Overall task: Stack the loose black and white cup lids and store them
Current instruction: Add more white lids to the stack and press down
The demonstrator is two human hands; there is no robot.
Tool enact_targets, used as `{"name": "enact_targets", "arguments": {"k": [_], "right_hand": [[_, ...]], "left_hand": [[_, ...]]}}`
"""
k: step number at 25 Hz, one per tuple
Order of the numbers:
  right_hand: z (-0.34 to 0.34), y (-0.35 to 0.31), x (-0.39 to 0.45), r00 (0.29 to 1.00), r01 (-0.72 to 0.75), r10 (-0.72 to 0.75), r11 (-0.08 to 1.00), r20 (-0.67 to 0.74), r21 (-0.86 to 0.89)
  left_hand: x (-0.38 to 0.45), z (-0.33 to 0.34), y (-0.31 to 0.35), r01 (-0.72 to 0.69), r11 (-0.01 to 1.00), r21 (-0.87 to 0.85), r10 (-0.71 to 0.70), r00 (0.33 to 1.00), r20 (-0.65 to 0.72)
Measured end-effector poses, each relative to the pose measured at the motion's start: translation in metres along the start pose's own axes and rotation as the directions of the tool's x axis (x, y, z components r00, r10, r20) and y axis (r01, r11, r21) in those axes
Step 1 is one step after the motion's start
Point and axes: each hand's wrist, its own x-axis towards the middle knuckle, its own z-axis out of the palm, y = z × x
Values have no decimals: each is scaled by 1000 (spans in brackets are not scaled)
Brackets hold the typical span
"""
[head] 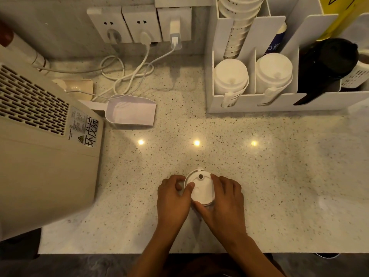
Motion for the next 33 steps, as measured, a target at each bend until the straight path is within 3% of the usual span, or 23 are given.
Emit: {"name": "enact_targets", "arguments": {"k": [3, 7, 9, 11, 13, 17, 22, 33], "right_hand": [[0, -1, 4, 1000, -3, 3, 1000, 7, -17], [-7, -2, 5, 1000, -13, 13, 998, -4, 57], [-11, -5, 22, 996, -84, 85, 989, -7, 122], [-12, -12, 49, 983, -173, 180, 975, -38, 136], [-10, -22, 77, 978, -208, 210, 976, -17, 64], [8, -21, 97, 978, -166, 176, 982, 110, -92], [17, -16, 95, 979, -159, 165, 985, 119, -61], [21, -14, 96, 987, -152, 150, 988, 52, 30]], "left_hand": [[7, -3, 6, -12, 997, 75, 10, 1000, 26], [6, -6, 2, -140, 986, 86, 137, 990, 40], [7, -5, 0, -185, 982, 35, 186, 982, -27], [14, 4, 4, -220, 969, 114, 234, 964, -126], [23, 15, 17, -199, 958, 206, 233, 960, -156], [47, 32, 26, -201, 925, 324, 239, 967, -85], [55, 39, 11, -229, 886, 404, 270, 962, -48], [58, 49, 11, -189, 905, 381, 260, 955, -145]]}}
